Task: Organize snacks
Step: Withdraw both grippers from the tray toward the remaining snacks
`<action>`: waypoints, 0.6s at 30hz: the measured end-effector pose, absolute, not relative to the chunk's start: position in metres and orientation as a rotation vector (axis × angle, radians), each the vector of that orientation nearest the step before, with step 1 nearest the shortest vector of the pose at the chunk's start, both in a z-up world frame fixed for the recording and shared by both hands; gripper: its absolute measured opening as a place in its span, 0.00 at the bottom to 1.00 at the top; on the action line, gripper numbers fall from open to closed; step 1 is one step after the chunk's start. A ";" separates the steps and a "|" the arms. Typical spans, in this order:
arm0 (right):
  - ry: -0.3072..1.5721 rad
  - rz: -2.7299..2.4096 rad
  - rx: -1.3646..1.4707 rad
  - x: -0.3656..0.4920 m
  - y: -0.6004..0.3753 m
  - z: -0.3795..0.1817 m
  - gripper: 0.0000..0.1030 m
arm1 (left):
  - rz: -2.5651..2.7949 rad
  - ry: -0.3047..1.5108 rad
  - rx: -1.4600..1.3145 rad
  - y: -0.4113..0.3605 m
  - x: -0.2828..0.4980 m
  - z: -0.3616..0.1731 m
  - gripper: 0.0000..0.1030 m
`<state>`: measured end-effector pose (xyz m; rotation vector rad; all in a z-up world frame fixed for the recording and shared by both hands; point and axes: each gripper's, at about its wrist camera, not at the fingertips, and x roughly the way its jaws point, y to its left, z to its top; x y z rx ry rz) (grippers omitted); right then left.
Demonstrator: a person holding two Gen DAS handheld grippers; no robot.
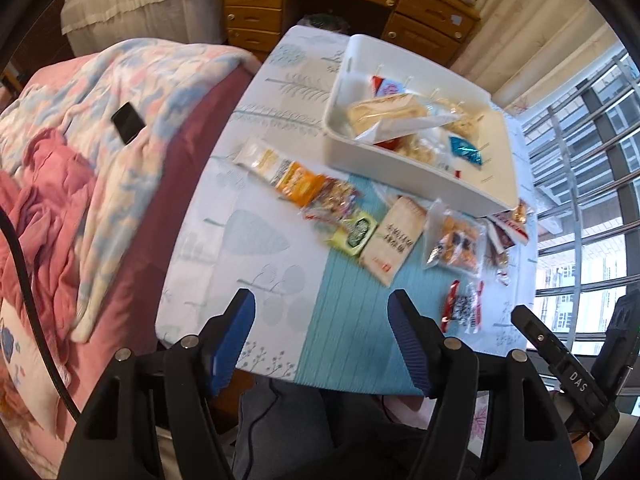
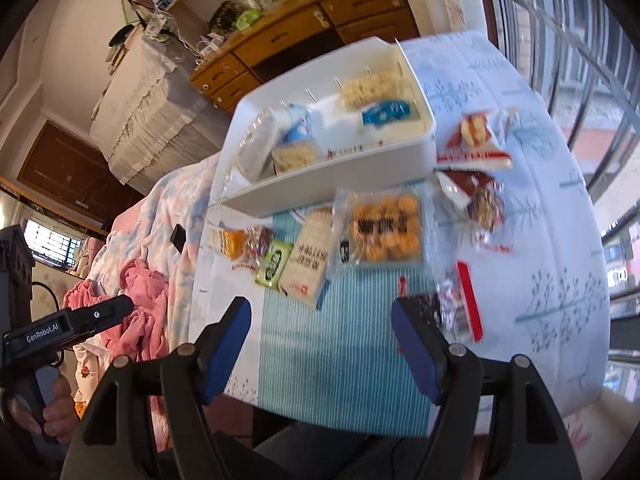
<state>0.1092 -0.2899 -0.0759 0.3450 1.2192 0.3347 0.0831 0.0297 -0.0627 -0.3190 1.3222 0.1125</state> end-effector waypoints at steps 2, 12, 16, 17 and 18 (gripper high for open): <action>1.236 0.329 0.343 0.106 -0.289 -0.080 0.71 | 0.122 1.324 -0.317 0.033 0.079 -0.066 0.66; 1.314 0.272 0.458 0.098 -0.282 -0.099 0.71 | 0.073 1.357 -0.253 0.061 0.085 -0.085 0.73; 1.339 0.200 0.553 0.096 -0.277 -0.108 0.71 | 0.034 1.384 -0.205 0.073 0.096 -0.094 0.77; 1.343 0.186 0.570 0.096 -0.275 -0.110 0.71 | 0.020 1.391 -0.189 0.078 0.101 -0.097 0.78; 1.350 0.166 0.589 0.096 -0.272 -0.112 0.71 | 0.008 1.397 -0.177 0.081 0.104 -0.100 0.78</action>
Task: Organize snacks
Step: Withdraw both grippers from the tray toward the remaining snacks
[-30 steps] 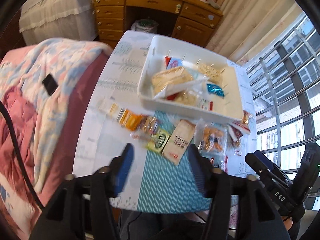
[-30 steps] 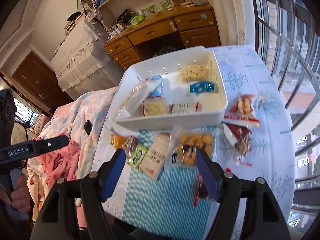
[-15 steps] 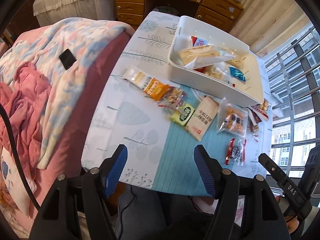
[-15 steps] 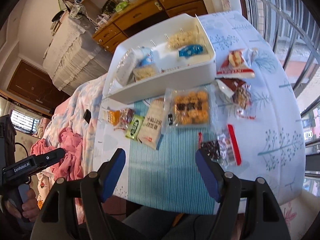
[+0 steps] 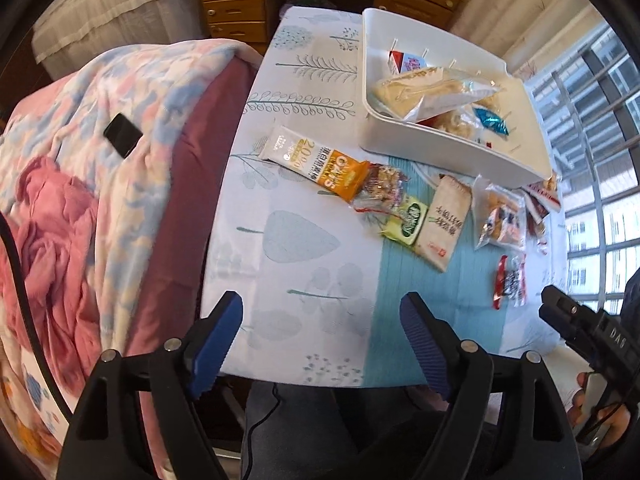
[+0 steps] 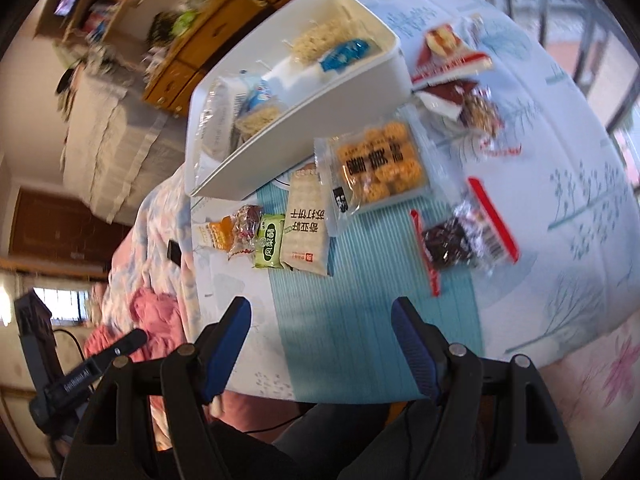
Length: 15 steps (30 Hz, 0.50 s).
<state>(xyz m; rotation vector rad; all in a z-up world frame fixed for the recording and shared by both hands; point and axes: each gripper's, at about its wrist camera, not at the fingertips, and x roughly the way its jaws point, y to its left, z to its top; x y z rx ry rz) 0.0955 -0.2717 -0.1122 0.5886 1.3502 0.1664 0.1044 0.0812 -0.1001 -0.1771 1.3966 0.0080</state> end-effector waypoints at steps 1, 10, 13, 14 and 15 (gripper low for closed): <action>1.355 0.147 0.606 0.096 -0.268 -0.115 0.71 | -0.005 1.402 -0.165 0.085 0.108 -0.102 0.78; 1.358 -0.007 0.758 0.095 -0.232 -0.134 0.71 | -0.171 1.392 0.037 0.113 0.151 -0.126 0.78; 1.351 -0.054 0.799 0.095 -0.219 -0.142 0.71 | -0.239 1.355 0.128 0.117 0.165 -0.135 0.78; 1.350 -0.069 0.814 0.095 -0.215 -0.145 0.71 | -0.262 1.341 0.157 0.118 0.169 -0.137 0.78; 1.349 -0.080 0.823 0.095 -0.211 -0.147 0.71 | -0.289 1.324 0.188 0.118 0.173 -0.140 0.78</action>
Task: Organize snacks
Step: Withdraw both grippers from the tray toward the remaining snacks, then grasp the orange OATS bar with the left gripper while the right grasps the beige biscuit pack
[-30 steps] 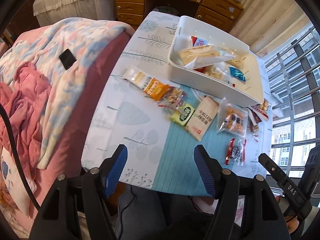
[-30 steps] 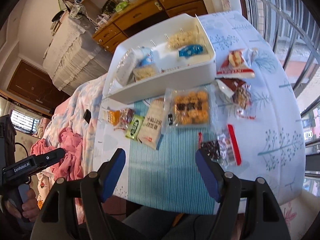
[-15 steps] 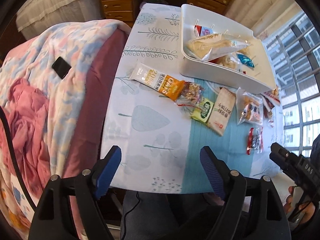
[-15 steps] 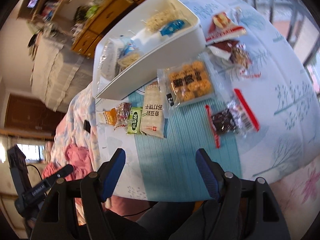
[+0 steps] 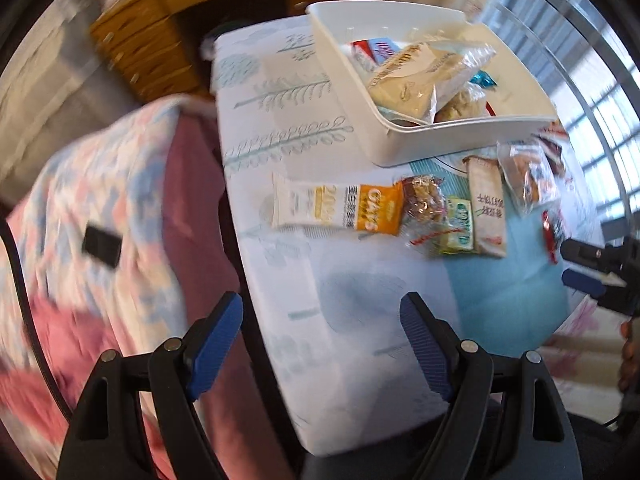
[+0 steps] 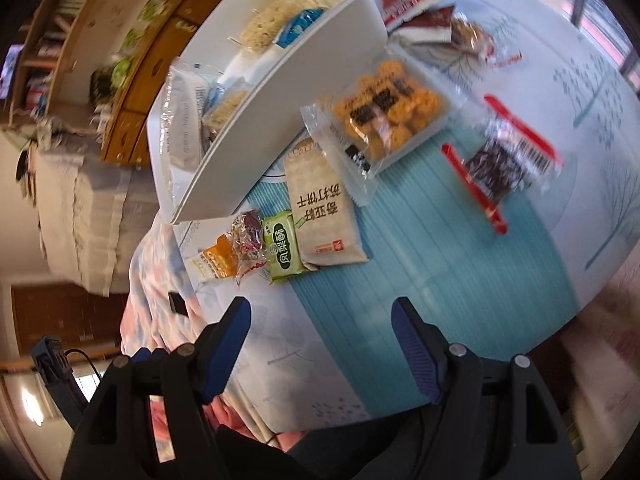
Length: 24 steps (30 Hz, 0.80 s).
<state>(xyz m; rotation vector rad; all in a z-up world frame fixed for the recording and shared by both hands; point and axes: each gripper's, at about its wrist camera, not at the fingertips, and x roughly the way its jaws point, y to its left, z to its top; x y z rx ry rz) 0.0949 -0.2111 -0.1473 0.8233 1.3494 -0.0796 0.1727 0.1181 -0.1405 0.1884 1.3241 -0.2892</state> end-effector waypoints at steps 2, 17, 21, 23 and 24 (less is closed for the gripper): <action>1.351 -0.109 0.846 0.094 -0.203 -0.153 0.71 | -0.338 1.289 0.247 0.117 0.178 -0.146 0.78; 1.410 -0.285 0.827 0.101 -0.180 -0.193 0.71 | -0.678 0.943 0.737 0.085 0.192 -0.211 0.78; 1.391 -0.308 0.749 0.106 -0.174 -0.200 0.71 | -0.737 0.910 0.770 0.078 0.202 -0.223 0.78; 1.375 -0.313 0.702 0.109 -0.169 -0.203 0.71 | -0.761 0.902 0.783 0.075 0.207 -0.229 0.78; 1.364 -0.317 0.675 0.111 -0.167 -0.204 0.71 | -0.778 0.899 0.793 0.073 0.210 -0.232 0.78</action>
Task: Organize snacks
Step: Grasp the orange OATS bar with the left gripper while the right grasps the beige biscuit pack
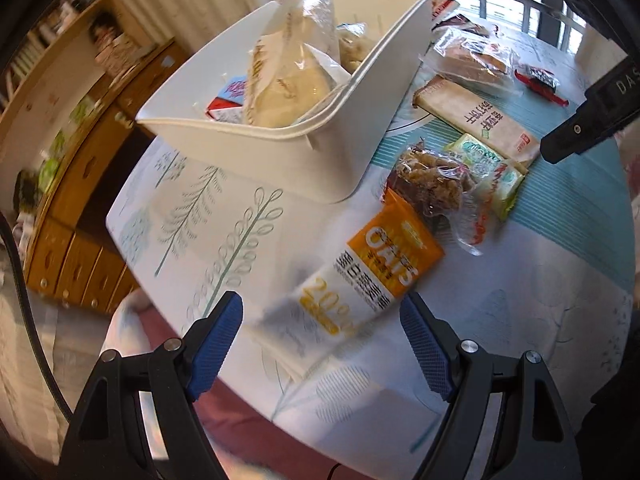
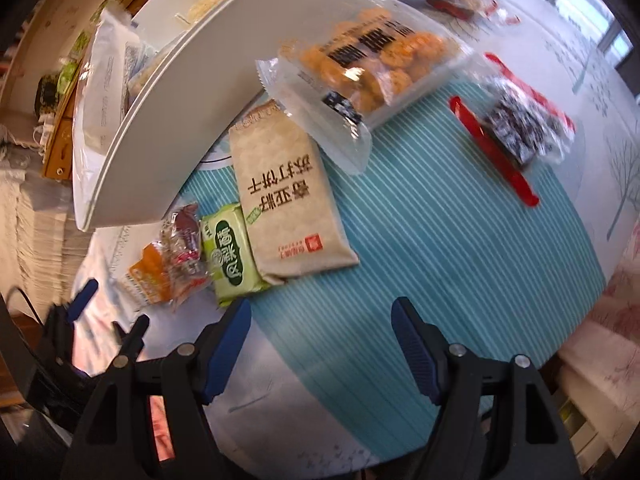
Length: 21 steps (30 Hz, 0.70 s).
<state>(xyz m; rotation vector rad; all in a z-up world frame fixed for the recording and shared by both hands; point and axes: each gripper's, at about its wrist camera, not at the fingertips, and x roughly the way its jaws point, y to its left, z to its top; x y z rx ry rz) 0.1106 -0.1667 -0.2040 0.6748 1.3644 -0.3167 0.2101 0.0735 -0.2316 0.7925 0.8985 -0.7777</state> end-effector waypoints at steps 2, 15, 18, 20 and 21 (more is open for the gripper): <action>1.340 -0.328 0.616 0.114 -0.162 -0.204 0.71 | -0.814 0.892 0.810 0.071 0.214 -0.236 0.78; 1.294 -0.355 0.415 0.148 -0.132 -0.222 0.71 | -0.963 0.952 0.845 0.050 0.229 -0.257 0.78; 1.300 -0.347 0.365 0.158 -0.120 -0.225 0.71 | -0.979 1.003 0.806 0.052 0.237 -0.259 0.74; 1.308 -0.347 0.341 0.168 -0.113 -0.229 0.72 | -0.994 1.045 0.771 0.054 0.242 -0.260 0.69; 1.311 -0.352 0.330 0.174 -0.108 -0.232 0.72 | -1.000 1.063 0.755 0.055 0.245 -0.261 0.64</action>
